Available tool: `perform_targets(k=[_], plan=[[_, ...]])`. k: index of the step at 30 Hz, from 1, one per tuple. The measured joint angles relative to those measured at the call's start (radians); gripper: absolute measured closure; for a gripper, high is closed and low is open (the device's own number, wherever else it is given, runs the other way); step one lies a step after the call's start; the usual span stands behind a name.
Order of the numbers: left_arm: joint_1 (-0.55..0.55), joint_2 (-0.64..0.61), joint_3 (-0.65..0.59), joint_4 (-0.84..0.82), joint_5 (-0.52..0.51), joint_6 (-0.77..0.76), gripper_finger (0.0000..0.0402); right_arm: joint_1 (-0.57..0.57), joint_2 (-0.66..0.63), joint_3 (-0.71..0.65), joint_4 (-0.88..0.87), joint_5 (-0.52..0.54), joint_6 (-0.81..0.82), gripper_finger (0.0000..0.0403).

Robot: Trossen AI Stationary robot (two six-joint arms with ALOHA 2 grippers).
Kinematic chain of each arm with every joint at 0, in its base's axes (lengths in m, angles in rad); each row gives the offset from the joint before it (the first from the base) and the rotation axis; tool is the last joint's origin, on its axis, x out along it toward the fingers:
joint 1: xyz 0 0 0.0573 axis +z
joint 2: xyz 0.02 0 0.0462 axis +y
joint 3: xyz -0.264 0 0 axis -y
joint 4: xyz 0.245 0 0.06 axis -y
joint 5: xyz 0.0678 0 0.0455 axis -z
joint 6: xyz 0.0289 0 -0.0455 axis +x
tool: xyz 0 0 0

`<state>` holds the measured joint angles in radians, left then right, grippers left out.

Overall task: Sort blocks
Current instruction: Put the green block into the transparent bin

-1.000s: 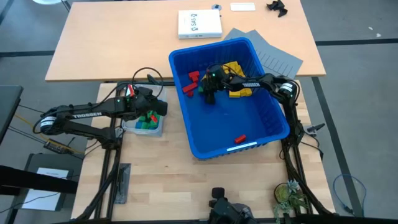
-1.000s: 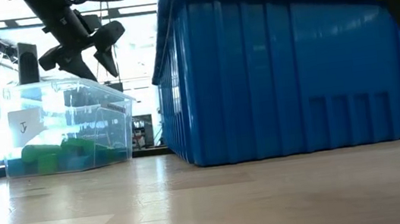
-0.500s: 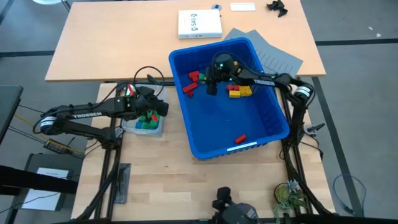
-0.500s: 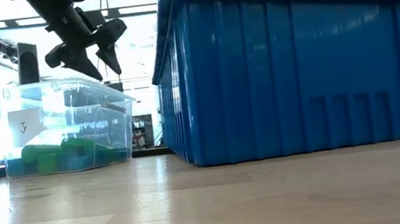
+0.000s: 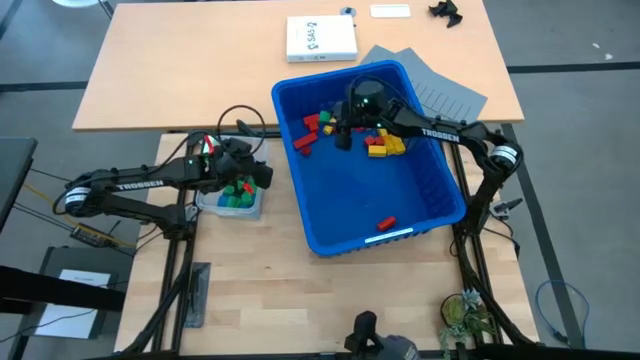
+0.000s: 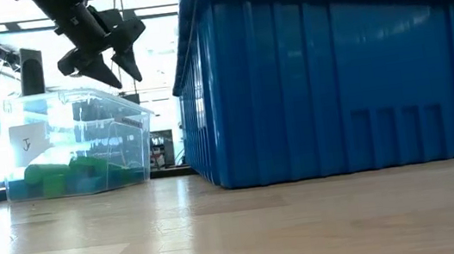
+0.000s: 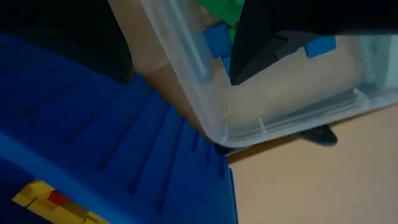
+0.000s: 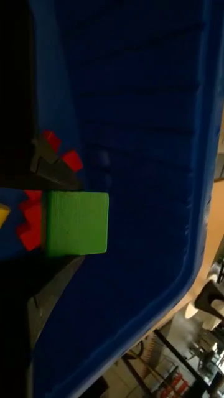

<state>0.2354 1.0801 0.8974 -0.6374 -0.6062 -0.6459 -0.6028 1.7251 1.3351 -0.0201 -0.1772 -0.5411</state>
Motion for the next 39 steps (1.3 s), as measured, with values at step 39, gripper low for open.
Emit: perform_targets(k=[39], plan=[[-0.27,-0.173,0.188,0.019,-0.325,0.27,0.0147,0.344,0.073,0.13,0.188,-0.029,0.346,0.0276]])
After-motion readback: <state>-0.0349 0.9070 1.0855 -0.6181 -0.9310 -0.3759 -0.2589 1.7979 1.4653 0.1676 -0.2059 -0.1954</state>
